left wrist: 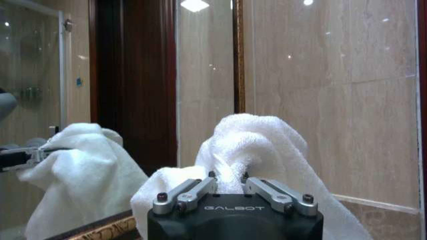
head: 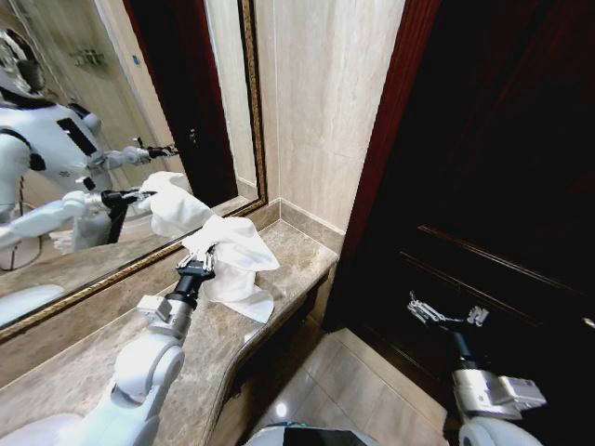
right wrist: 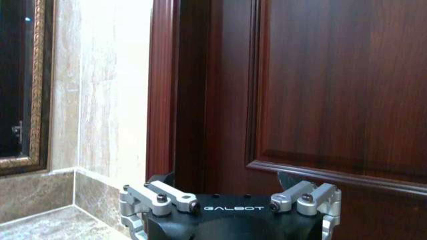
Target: Discard the used towel into the hamper.
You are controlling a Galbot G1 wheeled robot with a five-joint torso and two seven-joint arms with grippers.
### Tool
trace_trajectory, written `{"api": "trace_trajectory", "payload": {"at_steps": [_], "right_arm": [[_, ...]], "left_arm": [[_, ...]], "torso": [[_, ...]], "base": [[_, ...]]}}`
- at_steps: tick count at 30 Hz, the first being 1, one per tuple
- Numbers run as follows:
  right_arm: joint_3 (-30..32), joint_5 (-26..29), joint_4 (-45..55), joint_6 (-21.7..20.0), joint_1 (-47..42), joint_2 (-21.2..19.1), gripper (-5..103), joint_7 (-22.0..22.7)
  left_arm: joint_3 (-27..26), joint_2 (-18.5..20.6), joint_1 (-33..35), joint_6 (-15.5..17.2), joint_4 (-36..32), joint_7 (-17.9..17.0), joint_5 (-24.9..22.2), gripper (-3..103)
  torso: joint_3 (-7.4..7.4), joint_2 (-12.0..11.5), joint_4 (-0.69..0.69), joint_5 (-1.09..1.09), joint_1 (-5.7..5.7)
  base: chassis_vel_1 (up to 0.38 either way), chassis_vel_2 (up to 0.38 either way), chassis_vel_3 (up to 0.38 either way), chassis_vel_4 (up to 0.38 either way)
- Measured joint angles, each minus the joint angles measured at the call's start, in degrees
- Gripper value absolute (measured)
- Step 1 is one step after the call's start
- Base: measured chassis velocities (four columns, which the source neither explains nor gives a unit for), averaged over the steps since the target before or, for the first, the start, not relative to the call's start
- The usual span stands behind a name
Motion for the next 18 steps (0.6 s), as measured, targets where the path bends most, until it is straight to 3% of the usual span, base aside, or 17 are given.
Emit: {"api": "trace_trajectory", "payload": {"at_steps": [7, 18], "right_arm": [[0.20, 1.13, -0.84, -0.30, 0.29, -0.14, 100, -0.27], [0.91, 1.92, -1.05, 0.69, -0.35, -0.85, 100, 0.14]], "left_arm": [[0.22, -0.34, 0.76, -1.48, 0.01, -0.02, 0.08, 7], [0.81, -0.75, 2.03, -2.03, -0.26, 0.47, 0.63, 7]], "torso": [[0.01, 0.00, 0.00, 0.00, 0.01], [0.00, 0.00, 0.00, -0.01, -0.01]], "base": [[0.009, -0.005, -0.007, 0.009], [0.106, -0.112, -0.103, 0.096]]}}
